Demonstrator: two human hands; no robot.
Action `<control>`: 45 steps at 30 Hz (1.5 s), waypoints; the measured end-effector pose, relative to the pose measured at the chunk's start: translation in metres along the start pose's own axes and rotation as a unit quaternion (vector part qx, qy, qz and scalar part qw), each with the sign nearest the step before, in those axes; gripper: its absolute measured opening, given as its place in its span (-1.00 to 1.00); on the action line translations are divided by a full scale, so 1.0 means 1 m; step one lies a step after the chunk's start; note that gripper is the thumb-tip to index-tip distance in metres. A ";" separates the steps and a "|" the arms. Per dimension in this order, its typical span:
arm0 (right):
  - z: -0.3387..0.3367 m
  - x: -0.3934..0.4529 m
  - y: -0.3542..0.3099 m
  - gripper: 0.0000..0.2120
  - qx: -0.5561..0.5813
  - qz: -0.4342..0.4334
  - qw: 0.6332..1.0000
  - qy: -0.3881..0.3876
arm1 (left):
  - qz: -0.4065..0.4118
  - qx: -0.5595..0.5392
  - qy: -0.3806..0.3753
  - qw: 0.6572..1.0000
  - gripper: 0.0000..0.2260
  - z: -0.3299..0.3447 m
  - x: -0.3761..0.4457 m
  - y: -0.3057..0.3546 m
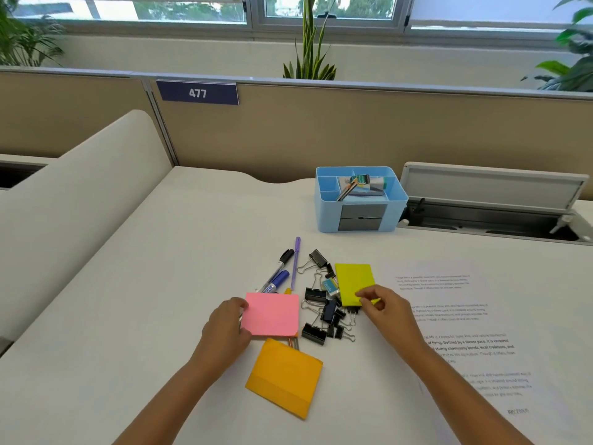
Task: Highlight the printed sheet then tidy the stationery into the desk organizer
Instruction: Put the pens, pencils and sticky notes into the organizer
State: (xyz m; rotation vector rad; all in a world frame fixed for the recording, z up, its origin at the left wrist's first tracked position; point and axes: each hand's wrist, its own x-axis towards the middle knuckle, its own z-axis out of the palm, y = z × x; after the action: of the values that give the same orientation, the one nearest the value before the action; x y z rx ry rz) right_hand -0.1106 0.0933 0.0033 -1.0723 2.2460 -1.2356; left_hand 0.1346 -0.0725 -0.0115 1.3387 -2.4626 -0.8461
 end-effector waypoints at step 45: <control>0.022 -0.014 -0.073 -0.84 0.124 0.003 0.986 -0.111 | 0.023 -0.107 0.084 0.990 -0.82 -0.005 -0.019 0.057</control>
State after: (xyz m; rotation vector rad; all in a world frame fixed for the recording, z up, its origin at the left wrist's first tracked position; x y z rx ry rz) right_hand -0.0553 0.0679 0.0514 -1.0502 1.8735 -1.2836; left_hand 0.1078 -0.0350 0.0267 1.2204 -2.1970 -0.9164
